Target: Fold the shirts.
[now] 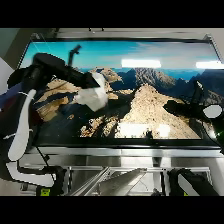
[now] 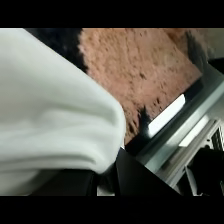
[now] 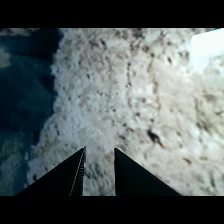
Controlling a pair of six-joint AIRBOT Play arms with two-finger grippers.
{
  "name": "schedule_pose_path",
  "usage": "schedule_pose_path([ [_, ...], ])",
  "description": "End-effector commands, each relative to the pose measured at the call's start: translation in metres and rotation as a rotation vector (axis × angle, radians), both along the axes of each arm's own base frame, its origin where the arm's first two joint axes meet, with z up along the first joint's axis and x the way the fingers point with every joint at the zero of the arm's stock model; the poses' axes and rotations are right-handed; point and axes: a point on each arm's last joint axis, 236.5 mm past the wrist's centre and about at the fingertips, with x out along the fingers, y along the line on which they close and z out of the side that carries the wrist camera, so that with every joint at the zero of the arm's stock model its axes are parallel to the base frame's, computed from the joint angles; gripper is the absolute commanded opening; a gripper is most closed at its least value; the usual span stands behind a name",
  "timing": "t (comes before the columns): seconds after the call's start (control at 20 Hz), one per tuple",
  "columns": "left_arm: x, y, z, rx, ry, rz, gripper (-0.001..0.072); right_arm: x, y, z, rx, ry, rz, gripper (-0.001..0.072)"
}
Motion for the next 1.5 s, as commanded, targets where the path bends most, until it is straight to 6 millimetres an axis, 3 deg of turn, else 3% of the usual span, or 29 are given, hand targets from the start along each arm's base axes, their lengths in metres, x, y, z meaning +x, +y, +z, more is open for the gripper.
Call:
schedule_pose_path([
  [0.0, -0.04, -0.062, -0.039, 0.056, -0.011, -0.097, 0.0013, -0.019, 0.009, 0.003, 0.016, 0.049, 0.05, 0.0225],
  [0.1, -0.042, -0.078, -0.056, 0.089, -0.06, -0.093, 0.0016, -0.026, 0.013, 0.004, 0.026, 0.067, 0.068, 0.0225],
  [0.15, -0.043, -0.082, -0.057, 0.092, -0.076, -0.095, 0.0241, -0.028, 0.016, 0.005, 0.036, 0.072, 0.071, 0.0225],
  [0.2, -0.041, -0.085, -0.054, 0.085, -0.085, -0.089, 0.0648, -0.028, 0.019, 0.007, 0.055, 0.073, 0.072, 0.0225],
  [0.25, -0.039, -0.084, -0.05, 0.084, -0.092, -0.091, 0.0703, -0.028, 0.024, 0.01, 0.074, 0.06, 0.088, 0.0227],
  [0.3, -0.037, -0.08, -0.044, 0.082, -0.089, -0.097, 0.0704, -0.026, 0.033, 0.016, 0.099, 0.031, 0.124, 0.0233],
  [0.35, -0.036, -0.072, -0.038, 0.084, -0.08, -0.103, 0.0704, -0.026, 0.045, 0.022, 0.12, 0.001, 0.171, 0.0329],
  [0.4, -0.031, -0.059, -0.033, 0.087, -0.065, -0.099, 0.0703, -0.027, 0.056, 0.023, 0.126, -0.016, 0.215, 0.0539],
  [0.45, -0.024, -0.043, -0.031, 0.091, -0.05, -0.08, 0.0703, -0.027, 0.067, 0.022, 0.116, -0.032, 0.259, 0.0637],
  [0.55, -0.005, 0.003, -0.036, 0.114, -0.01, -0.004, 0.0703, -0.023, 0.093, 0.015, 0.067, -0.086, 0.367, 0.0648],
  [0.7, 0.006, 0.077, -0.078, 0.164, 0.1, 0.146, 0.0703, -0.005, 0.134, 0.002, -0.006, -0.192, 0.462, 0.0653],
  [0.9, 0.005, 0.127, -0.131, 0.176, 0.149, 0.284, 0.0703, 0.025, 0.194, -0.02, -0.032, -0.186, 0.611, 0.0653],
  [1.1, 0.009, 0.115, -0.149, 0.114, 0.089, 0.308, 0.0703, 0.031, 0.261, -0.042, -0.061, -0.195, 0.894, 0.0653],
  [1.3, 0.014, 0.109, -0.159, 0.139, 0.042, 0.321, 0.0702, 0.036, 0.284, -0.055, -0.078, -0.184, 0.969, 0.0623],
  [1.35, 0.02, 0.107, -0.156, 0.141, 0.018, 0.325, 0.0702, 0.039, 0.284, -0.055, -0.089, -0.19, 0.972, 0.0467],
  [1.4, 0.027, 0.103, -0.153, 0.145, -0.013, 0.331, 0.0702, 0.042, 0.283, -0.053, -0.101, -0.204, 0.978, 0.0378],
  [1.45, 0.031, 0.095, -0.151, 0.149, -0.038, 0.325, 0.0702, 0.044, 0.284, -0.049, -0.101, -0.214, 0.978, 0.0366],
])
